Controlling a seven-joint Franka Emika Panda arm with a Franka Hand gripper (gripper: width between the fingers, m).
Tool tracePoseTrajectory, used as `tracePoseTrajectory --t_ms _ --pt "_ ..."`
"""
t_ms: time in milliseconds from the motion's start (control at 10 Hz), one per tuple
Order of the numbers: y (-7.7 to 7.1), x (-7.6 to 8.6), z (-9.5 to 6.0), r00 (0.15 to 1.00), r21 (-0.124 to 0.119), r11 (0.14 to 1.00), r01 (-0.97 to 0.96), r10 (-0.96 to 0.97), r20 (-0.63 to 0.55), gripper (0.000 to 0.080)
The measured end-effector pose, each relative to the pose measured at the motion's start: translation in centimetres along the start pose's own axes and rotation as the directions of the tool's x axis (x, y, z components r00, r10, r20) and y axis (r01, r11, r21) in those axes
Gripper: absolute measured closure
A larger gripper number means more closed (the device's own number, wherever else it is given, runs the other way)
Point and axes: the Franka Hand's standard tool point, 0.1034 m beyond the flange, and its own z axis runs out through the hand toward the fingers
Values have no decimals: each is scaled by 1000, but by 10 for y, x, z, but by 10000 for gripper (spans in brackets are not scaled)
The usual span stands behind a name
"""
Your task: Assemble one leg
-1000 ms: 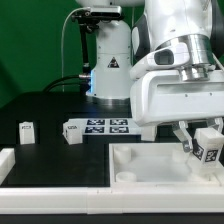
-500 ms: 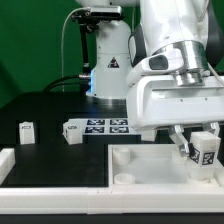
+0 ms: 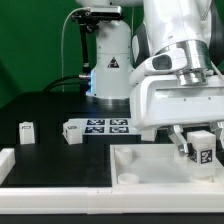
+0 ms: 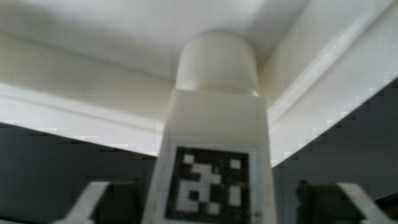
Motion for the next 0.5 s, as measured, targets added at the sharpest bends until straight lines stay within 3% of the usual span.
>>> tracePoseTrajectory --t_ms 100,500 --pt "0 0 0 1000 0 1000 0 0 0 202" --pt "0 0 0 1000 0 1000 0 0 1 150"
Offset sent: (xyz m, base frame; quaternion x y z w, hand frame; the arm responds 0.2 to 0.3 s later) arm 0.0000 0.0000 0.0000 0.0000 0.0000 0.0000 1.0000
